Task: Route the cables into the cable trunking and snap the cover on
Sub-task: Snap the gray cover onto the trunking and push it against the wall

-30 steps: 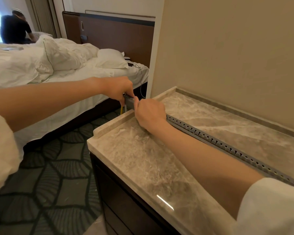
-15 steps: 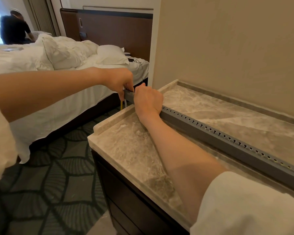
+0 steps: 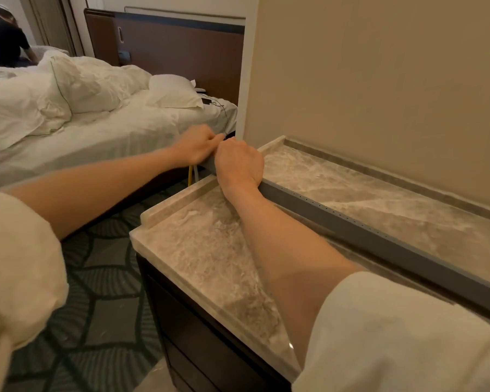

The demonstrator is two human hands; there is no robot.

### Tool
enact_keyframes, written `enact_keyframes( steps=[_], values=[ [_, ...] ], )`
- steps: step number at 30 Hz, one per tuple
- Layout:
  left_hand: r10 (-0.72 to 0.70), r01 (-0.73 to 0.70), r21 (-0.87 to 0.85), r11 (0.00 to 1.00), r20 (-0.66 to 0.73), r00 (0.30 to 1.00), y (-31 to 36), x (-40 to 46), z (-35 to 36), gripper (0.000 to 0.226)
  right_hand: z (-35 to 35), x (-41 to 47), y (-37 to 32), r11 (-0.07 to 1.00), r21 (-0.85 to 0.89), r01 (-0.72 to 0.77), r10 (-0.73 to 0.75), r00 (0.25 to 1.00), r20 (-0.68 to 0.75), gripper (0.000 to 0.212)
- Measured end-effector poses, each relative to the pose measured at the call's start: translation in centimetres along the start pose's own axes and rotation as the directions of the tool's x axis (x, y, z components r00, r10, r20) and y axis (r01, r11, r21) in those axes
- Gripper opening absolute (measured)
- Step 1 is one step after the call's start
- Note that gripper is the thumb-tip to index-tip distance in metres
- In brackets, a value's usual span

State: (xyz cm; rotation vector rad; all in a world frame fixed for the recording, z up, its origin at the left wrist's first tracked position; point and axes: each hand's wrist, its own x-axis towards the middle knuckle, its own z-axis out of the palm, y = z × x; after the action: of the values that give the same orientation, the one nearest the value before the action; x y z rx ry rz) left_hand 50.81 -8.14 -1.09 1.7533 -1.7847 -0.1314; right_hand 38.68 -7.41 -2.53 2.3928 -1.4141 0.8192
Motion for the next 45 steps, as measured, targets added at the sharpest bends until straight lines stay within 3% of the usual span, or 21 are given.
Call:
enact_keyframes(
  steps=[4, 12, 19, 25, 28, 32, 37, 41, 45],
  values=[
    [-0.043, 0.022, -0.117, 0.993, -0.181, 0.982, -0.3, 0.6, 1.3, 0.058, 0.2, -0.1, 0.1, 1.0, 0.017, -0.019, 0.019, 1.0, -0.007, 0.031],
    [-0.252, 0.217, -0.158, 0.963, -0.25, 0.935, 0.4, 0.4, 1.8, 0.047, 0.5, -0.1, -0.1, 0.997, 0.026, -0.076, 0.078, 0.996, -0.05, 0.031],
    [-0.303, 0.287, -0.095, 0.953, -0.28, 0.911, 0.4, 0.6, 2.2, 0.043, 0.5, 0.0, -0.1, 0.997, 0.005, -0.081, 0.081, 0.996, -0.044, 0.036],
    [-0.241, 0.215, -0.125, 0.969, -0.262, 0.934, 0.1, 0.3, 2.0, 0.046, -0.3, -0.8, 0.0, 0.998, -0.063, -0.012, 0.011, 1.0, -0.016, 0.03],
    [-0.236, 0.212, -0.12, 0.97, -0.241, 0.941, 0.2, 0.1, 1.8, 0.05, -1.6, -1.3, 1.1, 0.988, -0.025, 0.149, -0.148, 0.988, 0.054, 0.026],
    [-0.212, 0.198, -0.091, 0.976, -0.184, 0.96, 0.1, -0.2, 1.5, 0.054, -3.0, -3.6, 4.1, 0.904, -0.11, 0.412, -0.398, 0.908, 0.132, 0.034],
    [-0.139, 0.157, 0.108, 0.982, -0.163, 0.977, 1.1, -1.3, 1.4, 0.06, -3.9, -6.0, 8.3, 0.903, -0.036, 0.429, -0.414, 0.888, 0.199, 0.045],
    [-0.077, 0.083, 0.098, 0.992, -0.064, 0.995, 1.2, -2.1, 1.2, 0.056, -4.8, -7.0, 10.4, 0.895, -0.103, 0.434, -0.401, 0.885, 0.236, 0.045],
    [0.06, -0.052, 0.12, 0.991, -0.064, 0.996, 1.4, -3.0, 0.0, 0.038, -5.1, -7.6, 10.2, 0.861, -0.215, 0.461, -0.423, 0.884, 0.2, 0.029]
  ],
)
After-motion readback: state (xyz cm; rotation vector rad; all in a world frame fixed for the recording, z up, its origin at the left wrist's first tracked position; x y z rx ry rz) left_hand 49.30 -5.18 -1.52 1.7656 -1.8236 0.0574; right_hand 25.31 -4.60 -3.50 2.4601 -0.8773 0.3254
